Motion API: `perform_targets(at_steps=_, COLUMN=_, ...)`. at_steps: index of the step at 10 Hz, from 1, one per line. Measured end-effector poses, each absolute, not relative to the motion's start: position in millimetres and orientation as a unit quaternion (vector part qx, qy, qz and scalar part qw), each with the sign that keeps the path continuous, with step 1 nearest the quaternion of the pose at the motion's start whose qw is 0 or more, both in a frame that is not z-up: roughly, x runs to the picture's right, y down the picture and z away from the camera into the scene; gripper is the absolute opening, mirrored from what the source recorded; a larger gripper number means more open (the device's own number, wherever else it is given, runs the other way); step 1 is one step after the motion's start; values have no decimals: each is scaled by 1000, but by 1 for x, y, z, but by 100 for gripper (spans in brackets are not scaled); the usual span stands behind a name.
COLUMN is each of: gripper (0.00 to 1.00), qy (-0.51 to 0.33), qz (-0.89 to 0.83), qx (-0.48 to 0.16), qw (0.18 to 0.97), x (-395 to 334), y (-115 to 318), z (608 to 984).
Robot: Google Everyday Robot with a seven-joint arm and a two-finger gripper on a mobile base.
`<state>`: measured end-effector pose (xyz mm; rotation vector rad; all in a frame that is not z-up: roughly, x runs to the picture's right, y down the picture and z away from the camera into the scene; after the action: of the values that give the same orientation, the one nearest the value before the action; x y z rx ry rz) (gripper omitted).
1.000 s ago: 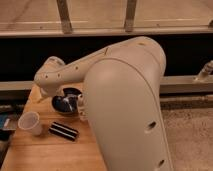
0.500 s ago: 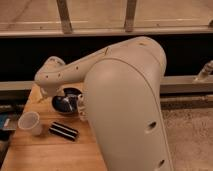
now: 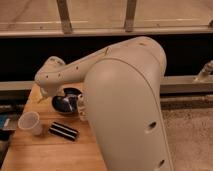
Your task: Place the eraser in the ceramic cup
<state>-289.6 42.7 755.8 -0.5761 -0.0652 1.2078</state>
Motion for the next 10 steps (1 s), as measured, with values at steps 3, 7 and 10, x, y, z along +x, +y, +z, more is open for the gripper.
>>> perform_targets(at_steps=3, gripper=71, qy=-30, qz=560, qx=-267, qw=784, x=-289, y=42, z=756)
perform_targets(at_steps=7, gripper=71, qy=-30, qz=560, qx=-267, qw=784, x=-290, y=43, z=756)
perform_targets(at_steps=10, gripper=71, qy=-23, qz=552, qx=-268, qw=789, x=-289, y=42, z=758)
